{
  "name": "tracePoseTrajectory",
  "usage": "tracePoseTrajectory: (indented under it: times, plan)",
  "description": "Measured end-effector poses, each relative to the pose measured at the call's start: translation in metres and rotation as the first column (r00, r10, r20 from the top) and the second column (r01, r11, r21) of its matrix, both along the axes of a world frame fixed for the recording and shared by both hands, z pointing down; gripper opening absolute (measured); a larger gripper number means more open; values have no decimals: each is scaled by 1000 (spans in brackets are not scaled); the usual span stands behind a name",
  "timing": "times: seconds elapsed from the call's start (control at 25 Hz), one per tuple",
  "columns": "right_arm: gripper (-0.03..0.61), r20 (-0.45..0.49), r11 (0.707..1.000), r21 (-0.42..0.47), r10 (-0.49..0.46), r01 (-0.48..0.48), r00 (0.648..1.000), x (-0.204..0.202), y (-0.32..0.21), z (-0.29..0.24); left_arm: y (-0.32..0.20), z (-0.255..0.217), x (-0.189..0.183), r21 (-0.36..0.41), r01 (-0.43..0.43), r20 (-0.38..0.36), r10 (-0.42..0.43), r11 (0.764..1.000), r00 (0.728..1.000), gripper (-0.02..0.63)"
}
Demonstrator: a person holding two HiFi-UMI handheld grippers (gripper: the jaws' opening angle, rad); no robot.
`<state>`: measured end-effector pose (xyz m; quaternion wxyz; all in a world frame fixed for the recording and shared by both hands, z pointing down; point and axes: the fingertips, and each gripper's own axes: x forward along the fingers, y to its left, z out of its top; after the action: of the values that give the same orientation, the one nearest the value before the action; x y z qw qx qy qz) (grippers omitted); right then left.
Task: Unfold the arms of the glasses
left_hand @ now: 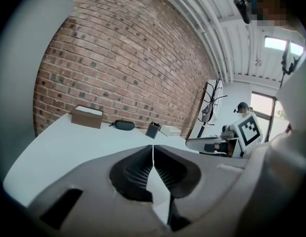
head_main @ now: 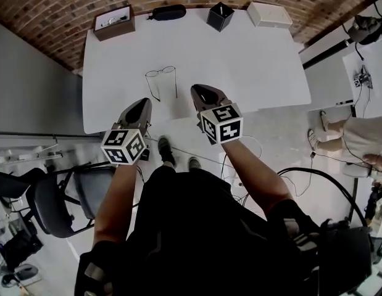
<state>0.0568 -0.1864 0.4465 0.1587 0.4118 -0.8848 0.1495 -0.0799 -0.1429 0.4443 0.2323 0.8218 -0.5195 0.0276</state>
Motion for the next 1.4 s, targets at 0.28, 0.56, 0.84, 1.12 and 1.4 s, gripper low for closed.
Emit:
tracePoseTrajectory:
  times: [0.28,0.56,0.84,1.12,1.4]
  plan:
    - [18,59,999,39,-33,31,998,25,38,-30,47,-35,20,57,21,36,-23,998,999,11]
    - [16,39,987,120,-112,106,993,37,74,-60,85,-52,34,79,89,56,-94,993,994,11]
    - [12,63,984,146,-111,101,992,46,93,-75,110,-67,37,90,133,70,-139,987,988,11]
    - [9,69,979,191,-82,68,994,39,103,-96,118,-82,12,118,171,18,-174,978,985,11]
    - [9,66,975,221,-45,29,997,8,120,-114,136,-95,-26,145,157,64,-168,977,984,11]
